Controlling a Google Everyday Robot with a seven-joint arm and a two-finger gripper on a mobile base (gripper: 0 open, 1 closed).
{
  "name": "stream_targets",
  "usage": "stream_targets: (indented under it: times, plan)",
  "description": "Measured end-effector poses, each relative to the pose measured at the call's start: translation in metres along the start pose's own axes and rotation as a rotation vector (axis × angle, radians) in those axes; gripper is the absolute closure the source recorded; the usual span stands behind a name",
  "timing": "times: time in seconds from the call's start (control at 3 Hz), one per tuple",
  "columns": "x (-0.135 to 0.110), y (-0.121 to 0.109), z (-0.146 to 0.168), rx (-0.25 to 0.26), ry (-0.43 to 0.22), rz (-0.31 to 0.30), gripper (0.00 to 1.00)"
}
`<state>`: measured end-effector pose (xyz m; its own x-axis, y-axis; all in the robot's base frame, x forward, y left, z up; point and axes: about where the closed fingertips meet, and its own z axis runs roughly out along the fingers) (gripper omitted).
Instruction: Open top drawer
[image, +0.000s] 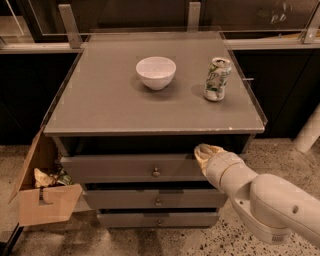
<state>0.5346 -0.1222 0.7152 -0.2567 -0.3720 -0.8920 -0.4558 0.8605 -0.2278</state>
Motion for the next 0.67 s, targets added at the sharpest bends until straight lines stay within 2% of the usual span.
stream_targets:
  times: [0.33, 0.67]
  plan:
    - [0.002, -0.011, 0.022, 0.038, 0.02, -0.011, 1.0]
    - [0.0, -0.025, 0.059, 0.064, 0.064, -0.041, 1.0]
